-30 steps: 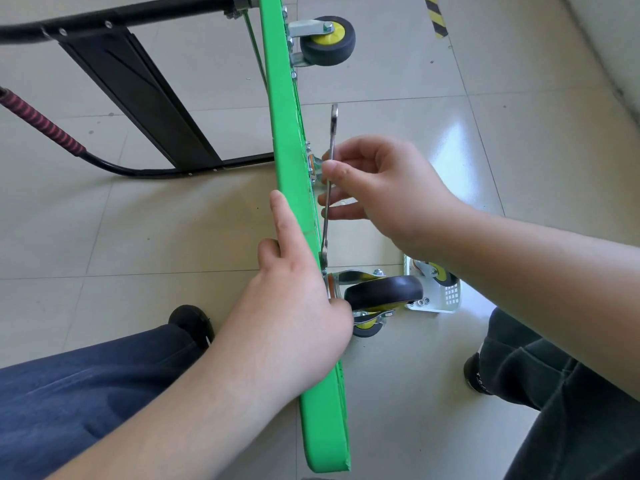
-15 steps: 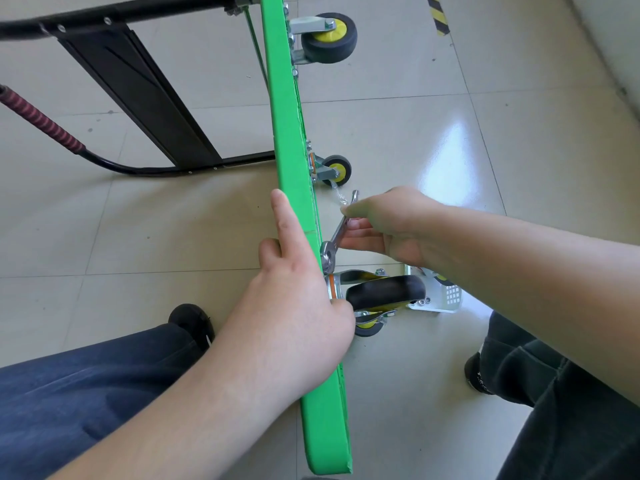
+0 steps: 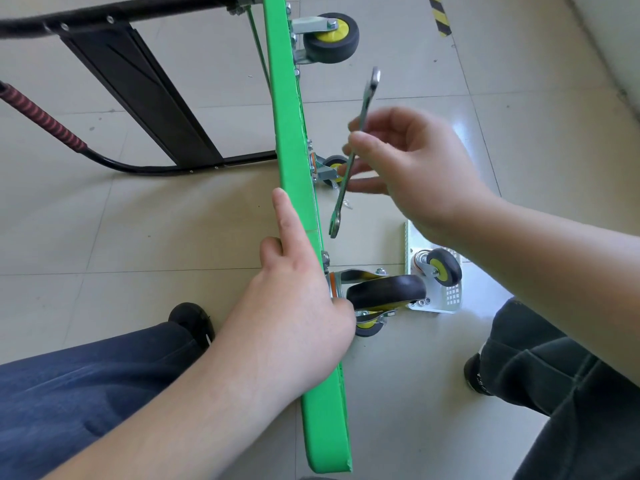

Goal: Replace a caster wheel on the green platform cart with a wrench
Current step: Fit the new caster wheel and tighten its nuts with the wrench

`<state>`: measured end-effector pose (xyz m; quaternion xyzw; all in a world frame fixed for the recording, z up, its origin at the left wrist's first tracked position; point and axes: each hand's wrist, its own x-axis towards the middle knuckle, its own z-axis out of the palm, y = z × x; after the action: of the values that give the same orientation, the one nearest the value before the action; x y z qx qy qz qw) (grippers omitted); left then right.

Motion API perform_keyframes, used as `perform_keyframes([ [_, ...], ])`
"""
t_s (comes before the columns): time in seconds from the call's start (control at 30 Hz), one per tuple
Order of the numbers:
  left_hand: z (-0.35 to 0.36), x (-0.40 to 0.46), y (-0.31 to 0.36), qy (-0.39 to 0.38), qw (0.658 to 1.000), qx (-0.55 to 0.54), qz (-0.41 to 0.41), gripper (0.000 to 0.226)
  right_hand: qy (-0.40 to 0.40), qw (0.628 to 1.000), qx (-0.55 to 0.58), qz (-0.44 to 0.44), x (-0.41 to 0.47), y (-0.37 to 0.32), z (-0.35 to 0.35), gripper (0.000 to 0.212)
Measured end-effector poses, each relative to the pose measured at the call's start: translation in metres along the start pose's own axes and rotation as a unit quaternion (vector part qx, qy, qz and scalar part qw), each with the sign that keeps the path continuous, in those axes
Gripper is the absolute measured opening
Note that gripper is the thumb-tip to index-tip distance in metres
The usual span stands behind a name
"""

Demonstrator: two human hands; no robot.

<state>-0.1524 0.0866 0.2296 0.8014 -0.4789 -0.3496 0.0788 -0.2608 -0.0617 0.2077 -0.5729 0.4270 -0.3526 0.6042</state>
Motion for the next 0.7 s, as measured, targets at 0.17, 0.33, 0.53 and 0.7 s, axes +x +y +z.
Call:
perform_keyframes([
  [0.17, 0.000, 0.000, 0.001, 0.004, 1.000, -0.009, 0.000, 0.122, -0.075, 0.987, -0.060, -0.132, -0.019, -0.012, 0.004, 0.015],
  [0.33, -0.001, -0.001, 0.001, 0.009, 1.000, -0.022, 0.000, 0.121, -0.111, 0.973, -0.115, -0.168, -0.029, -0.009, 0.008, 0.019],
  [0.53, -0.002, -0.001, 0.000, 0.014, 0.999, -0.037, 0.014, 0.119, -0.138, 0.957, -0.154, -0.205, -0.035, -0.014, 0.007, 0.012],
  [0.7, -0.002, -0.001, 0.000, -0.001, 1.000, -0.025, 0.010, 0.116, -0.155, 0.940, -0.188, -0.240, -0.041, -0.016, 0.006, 0.011],
])
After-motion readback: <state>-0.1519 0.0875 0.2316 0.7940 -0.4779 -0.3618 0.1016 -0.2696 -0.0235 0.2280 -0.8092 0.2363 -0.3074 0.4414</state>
